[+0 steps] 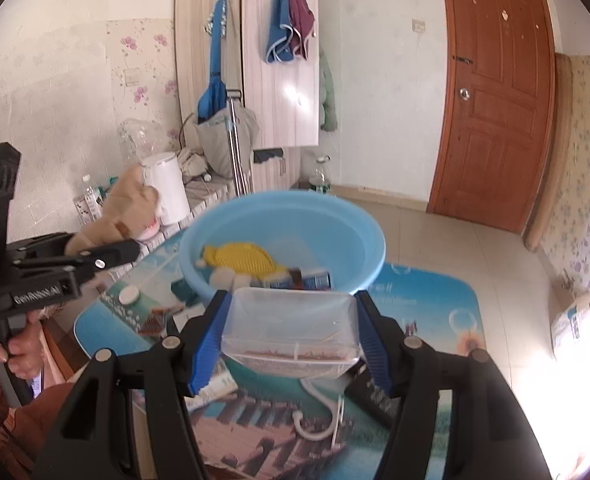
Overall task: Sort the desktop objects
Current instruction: 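Drop the bear into the blue basin with left tool while right tool drops the toothpick box in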
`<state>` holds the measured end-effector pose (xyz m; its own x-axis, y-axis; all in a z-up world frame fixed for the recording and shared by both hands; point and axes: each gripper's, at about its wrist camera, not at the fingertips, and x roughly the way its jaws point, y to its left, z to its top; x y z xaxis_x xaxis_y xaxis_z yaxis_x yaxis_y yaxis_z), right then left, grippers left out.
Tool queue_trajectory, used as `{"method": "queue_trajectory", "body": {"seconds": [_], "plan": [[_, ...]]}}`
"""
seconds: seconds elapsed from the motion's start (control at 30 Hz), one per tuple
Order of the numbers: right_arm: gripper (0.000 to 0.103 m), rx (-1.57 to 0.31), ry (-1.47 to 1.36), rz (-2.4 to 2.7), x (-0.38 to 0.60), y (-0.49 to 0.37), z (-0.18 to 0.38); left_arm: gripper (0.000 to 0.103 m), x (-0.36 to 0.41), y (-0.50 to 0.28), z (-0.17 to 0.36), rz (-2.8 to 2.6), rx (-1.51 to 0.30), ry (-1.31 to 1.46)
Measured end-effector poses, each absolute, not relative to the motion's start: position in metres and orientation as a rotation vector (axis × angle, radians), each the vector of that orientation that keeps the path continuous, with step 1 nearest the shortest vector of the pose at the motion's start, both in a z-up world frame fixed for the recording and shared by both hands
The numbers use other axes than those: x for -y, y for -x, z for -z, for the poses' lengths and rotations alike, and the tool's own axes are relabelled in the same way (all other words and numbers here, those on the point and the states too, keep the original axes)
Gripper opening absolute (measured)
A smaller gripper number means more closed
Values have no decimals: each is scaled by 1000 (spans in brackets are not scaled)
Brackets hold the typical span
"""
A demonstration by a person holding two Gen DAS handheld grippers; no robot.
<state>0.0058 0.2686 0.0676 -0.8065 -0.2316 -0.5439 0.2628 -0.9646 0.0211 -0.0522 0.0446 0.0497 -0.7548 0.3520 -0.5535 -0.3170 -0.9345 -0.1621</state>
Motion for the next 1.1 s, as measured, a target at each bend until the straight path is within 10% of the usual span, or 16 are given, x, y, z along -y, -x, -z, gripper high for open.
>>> {"method": "queue_trajectory", "body": {"seconds": [0.53, 0.73, 1.1], "plan": [[61, -5, -740, 2728, -265, 74, -84, 48, -89, 148, -29, -2490, 10, 937], [61, 2, -797, 2714, -265, 101, -65, 86, -88, 158, -19, -2521, -60, 950], [65, -111, -776, 2723, -239, 108, -72, 94, -26, 112, -9, -2621, -28, 968]]}}
